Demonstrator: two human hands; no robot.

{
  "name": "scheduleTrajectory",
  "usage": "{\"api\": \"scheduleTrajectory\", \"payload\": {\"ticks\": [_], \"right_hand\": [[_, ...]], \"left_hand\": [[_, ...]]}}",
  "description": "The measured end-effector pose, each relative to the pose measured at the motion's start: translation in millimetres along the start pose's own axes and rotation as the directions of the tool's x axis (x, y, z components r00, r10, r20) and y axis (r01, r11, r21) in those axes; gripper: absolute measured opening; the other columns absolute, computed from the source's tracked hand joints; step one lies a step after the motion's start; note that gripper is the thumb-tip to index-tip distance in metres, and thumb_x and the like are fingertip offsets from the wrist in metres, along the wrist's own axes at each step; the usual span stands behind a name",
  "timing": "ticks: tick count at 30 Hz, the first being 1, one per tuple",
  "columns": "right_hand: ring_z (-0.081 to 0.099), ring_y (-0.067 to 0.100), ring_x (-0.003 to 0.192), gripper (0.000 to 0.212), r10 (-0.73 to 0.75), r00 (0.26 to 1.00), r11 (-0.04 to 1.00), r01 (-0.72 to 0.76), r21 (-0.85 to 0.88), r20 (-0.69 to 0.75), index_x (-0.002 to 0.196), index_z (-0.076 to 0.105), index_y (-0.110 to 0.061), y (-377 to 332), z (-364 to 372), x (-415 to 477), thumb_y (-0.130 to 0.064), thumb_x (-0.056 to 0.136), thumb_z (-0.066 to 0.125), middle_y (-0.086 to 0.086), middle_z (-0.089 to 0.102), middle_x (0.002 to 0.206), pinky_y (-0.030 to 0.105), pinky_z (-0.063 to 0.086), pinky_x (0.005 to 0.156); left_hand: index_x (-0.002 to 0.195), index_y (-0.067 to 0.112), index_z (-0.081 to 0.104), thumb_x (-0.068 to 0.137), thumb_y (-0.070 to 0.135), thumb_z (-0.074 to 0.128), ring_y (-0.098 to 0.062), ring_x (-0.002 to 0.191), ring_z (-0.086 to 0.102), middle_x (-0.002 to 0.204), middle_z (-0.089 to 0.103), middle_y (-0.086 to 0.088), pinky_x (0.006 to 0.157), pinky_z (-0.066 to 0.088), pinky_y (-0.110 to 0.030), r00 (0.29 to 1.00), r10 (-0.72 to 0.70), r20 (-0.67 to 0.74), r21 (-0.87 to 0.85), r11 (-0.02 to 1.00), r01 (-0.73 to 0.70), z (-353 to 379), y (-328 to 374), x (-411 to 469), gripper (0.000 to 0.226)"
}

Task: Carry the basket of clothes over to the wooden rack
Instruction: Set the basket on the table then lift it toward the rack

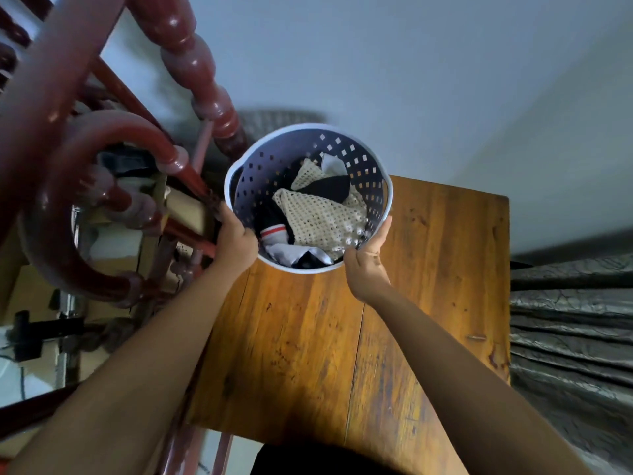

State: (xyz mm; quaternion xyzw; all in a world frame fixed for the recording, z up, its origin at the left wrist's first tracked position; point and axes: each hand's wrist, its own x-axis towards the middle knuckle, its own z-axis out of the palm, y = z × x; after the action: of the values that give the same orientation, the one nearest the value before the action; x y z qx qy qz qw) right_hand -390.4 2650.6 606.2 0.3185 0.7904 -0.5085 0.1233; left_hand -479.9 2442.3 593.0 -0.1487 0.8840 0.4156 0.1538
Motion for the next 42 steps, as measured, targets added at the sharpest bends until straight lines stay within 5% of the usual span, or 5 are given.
{"api": "scheduleTrajectory", "payload": {"ticks": [11, 19, 26, 34, 42], "right_hand": [[0.041, 0.048, 0.149, 0.098, 0.005, 0.988, 0.998, -0.015, 0.059, 0.153, 0.156, -0.041, -0.023, -22, 14, 26, -0.04, 0.109, 0.043, 0.016, 0.025, 0.173, 0.054, 0.032, 0.12], [0.027, 0.04, 0.16, 0.099, -0.144, 0.988, 0.989, 0.143, 0.023, 0.052, 0.159, -0.031, -0.04, -28, -32, 55, -0.063, 0.099, 0.044, 0.009, 0.007, 0.179, 0.067, 0.028, 0.124], [0.066, 0.026, 0.072, 0.081, -0.182, 0.982, 0.977, 0.186, -0.106, 0.048, 0.165, -0.018, -0.038, -30, -32, 57, -0.019, 0.108, 0.036, 0.02, 0.058, 0.149, 0.053, 0.06, 0.067], [0.073, 0.044, 0.11, 0.084, -0.255, 0.95, 0.913, 0.298, -0.279, 0.179, 0.16, -0.032, -0.039, -16, -5, 10, -0.059, 0.107, 0.031, 0.007, 0.007, 0.179, 0.048, 0.065, 0.076], [0.067, 0.039, 0.125, 0.073, -0.149, 0.963, 0.902, 0.225, -0.368, 0.224, 0.168, -0.005, -0.035, -36, -36, 6, -0.051, 0.109, 0.035, 0.015, 0.044, 0.166, 0.046, 0.056, 0.091]], "left_hand": [[0.159, -0.001, 0.009, 0.092, -0.004, 0.038, -0.044, 0.14, 0.044, 0.155, 0.042, -0.027, 0.114, 0.036, -0.047, 0.998, 0.051, -0.034, 0.131, 0.99, -0.046, -11, 14, 66, 0.073], [0.162, 0.004, 0.008, 0.088, 0.024, 0.061, -0.031, 0.151, 0.033, 0.166, 0.025, -0.02, 0.123, 0.028, -0.041, 0.978, -0.121, -0.172, -0.307, 0.95, 0.064, 18, 23, -4, 0.093], [0.162, 0.023, -0.017, 0.091, 0.0, 0.057, -0.02, 0.157, 0.017, 0.174, 0.005, -0.004, 0.118, 0.019, -0.026, 0.984, -0.174, -0.02, -0.447, 0.882, 0.147, 55, 38, -53, 0.105], [0.161, 0.014, -0.019, 0.089, 0.003, 0.049, -0.029, 0.159, 0.013, 0.173, 0.002, -0.013, 0.127, 0.016, -0.045, 0.993, -0.11, 0.048, -0.204, 0.972, 0.117, -5, 7, 12, 0.099], [0.163, 0.012, 0.0, 0.09, 0.024, 0.059, -0.033, 0.148, 0.037, 0.165, 0.031, -0.014, 0.119, 0.029, -0.038, 0.993, -0.117, 0.02, -0.291, 0.949, 0.118, -2, 25, -28, 0.094]]}}
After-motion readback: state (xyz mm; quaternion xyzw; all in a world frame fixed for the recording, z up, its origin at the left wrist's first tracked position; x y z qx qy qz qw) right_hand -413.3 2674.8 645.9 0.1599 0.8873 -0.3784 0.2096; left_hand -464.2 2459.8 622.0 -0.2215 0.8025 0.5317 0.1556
